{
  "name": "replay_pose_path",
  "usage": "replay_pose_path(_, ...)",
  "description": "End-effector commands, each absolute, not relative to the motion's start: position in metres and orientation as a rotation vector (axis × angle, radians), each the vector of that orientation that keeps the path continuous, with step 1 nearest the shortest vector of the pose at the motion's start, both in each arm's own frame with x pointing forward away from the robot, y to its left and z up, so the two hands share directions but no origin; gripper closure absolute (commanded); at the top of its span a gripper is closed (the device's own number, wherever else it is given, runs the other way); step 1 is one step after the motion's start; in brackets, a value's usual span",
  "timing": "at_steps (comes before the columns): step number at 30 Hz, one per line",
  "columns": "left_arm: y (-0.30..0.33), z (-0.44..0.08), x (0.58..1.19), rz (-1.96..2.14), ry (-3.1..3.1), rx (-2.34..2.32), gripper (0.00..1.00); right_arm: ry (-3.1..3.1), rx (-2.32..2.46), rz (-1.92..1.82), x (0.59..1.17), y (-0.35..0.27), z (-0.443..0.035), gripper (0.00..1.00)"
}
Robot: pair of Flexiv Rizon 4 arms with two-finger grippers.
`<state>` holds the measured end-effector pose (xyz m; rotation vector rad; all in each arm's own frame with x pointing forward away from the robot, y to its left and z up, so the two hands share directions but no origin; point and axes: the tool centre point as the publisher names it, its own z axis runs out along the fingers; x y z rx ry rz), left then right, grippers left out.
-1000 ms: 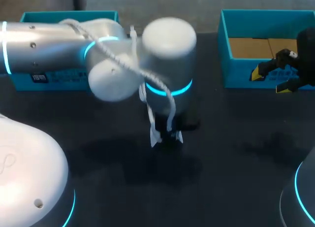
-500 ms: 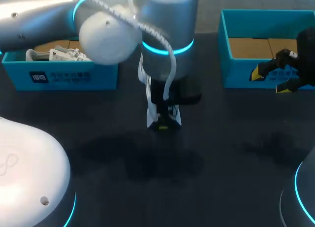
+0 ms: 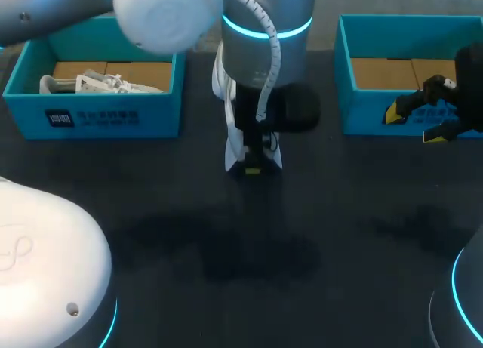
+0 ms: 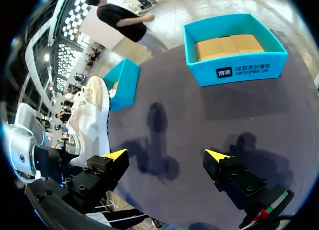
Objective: Take the shoe out of the shoebox, open the shoe tongue, remove and reinsert the insole, then place the shoe into the shoebox
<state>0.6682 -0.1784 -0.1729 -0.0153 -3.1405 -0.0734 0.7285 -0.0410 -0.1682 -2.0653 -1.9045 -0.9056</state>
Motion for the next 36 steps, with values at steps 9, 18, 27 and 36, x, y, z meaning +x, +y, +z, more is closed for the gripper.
replay_pose_path(9,-0.178,-0.171,0.669,-0.074,-3.141,-0.017,1.00,-1.904,-2.069,-0.904,0.729,-0.040,-0.169,0.00)
replay_pose_path(18,-0.173,-0.175,0.671,-0.090,-3.142,-0.016,1.00,-1.904,-2.069,-0.904,0.729,-0.040,-0.169,0.00)
replay_pose_path(27,-0.125,-0.174,0.697,-0.007,-3.074,-0.014,1.00,-1.904,-2.069,-0.904,0.729,-0.040,-0.169,0.00)
replay_pose_path(36,-0.058,-0.163,0.738,0.010,-3.068,-0.032,1.00,-1.904,-2.069,-0.904,0.729,-0.040,-0.169,0.00)
